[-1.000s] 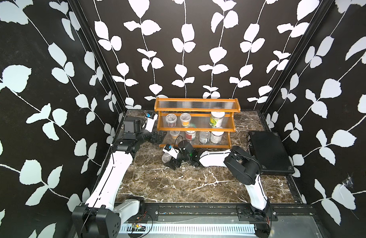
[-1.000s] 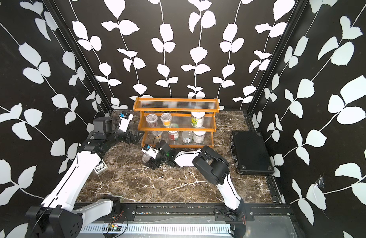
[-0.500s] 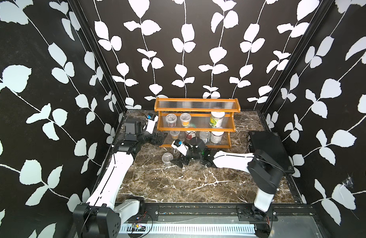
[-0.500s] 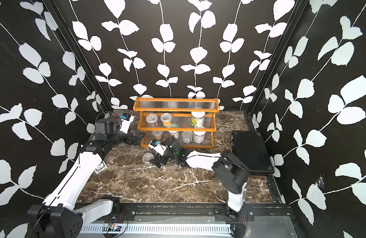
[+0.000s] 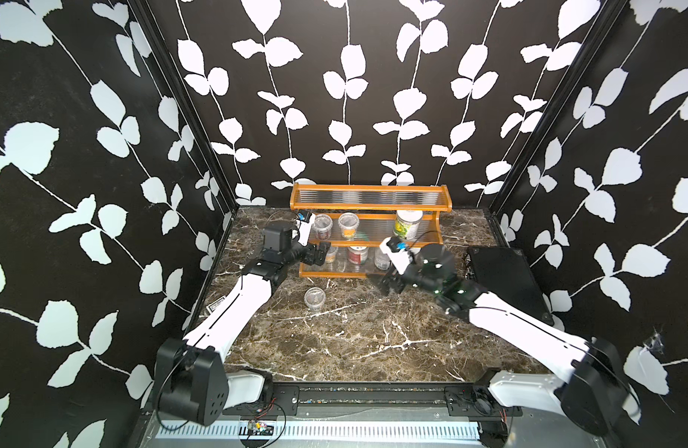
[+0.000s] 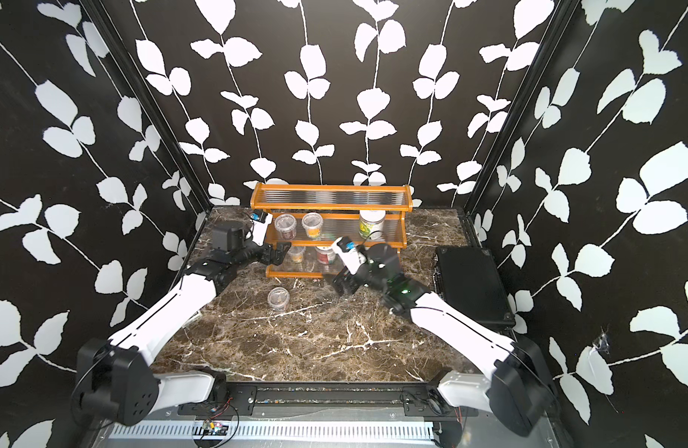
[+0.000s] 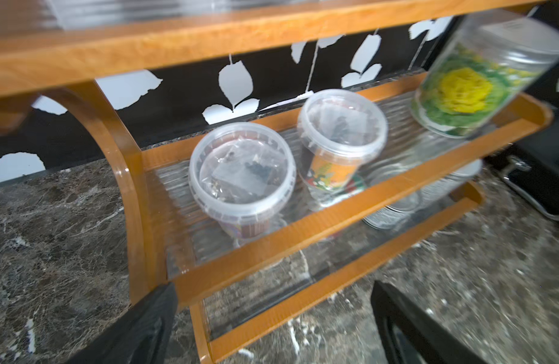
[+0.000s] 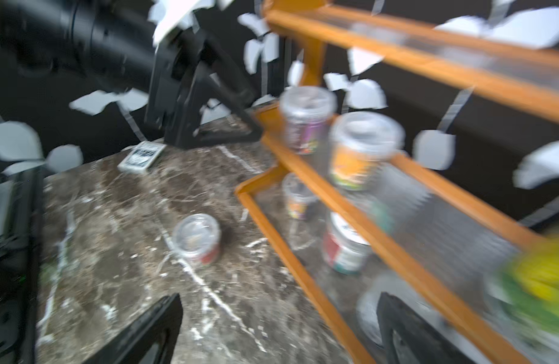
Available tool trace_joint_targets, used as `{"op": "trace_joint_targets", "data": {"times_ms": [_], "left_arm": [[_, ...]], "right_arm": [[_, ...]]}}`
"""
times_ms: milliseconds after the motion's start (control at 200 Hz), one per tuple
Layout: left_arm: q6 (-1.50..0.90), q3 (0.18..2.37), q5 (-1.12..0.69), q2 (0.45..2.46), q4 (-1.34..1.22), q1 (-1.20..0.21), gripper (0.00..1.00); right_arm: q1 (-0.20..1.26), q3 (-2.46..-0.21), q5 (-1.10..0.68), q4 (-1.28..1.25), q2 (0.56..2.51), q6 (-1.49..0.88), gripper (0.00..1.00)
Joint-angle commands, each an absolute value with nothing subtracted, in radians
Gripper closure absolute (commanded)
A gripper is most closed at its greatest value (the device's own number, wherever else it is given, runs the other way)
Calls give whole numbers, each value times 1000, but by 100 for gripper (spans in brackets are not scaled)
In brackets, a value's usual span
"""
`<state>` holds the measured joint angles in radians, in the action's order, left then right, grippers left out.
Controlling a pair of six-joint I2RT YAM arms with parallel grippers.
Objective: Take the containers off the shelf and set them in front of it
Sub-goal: 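Pick up a container from the shelf.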
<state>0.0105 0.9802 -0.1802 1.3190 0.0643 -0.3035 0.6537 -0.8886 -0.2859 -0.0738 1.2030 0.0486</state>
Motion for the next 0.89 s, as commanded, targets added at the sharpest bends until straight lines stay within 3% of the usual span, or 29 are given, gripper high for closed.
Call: {"op": "trace_joint_targets", "data": {"times_ms": [0,710,815,890], "left_arm": [[-25,1000,-61,1357,-66,-324,2],[-69,1122,-21,1567,-218,-337,6],[-65,1143,-19,1586,-214,-337,10],[-61,1155,-22,1593,-209,-337,18]], "right_arm": [[585,-861,-236,19,1121,33,1],[341,-850,-210,126,935,83,0],[327,-847,-216,130,925,82,0],[319,-845,-216,130,920,81,0]]}}
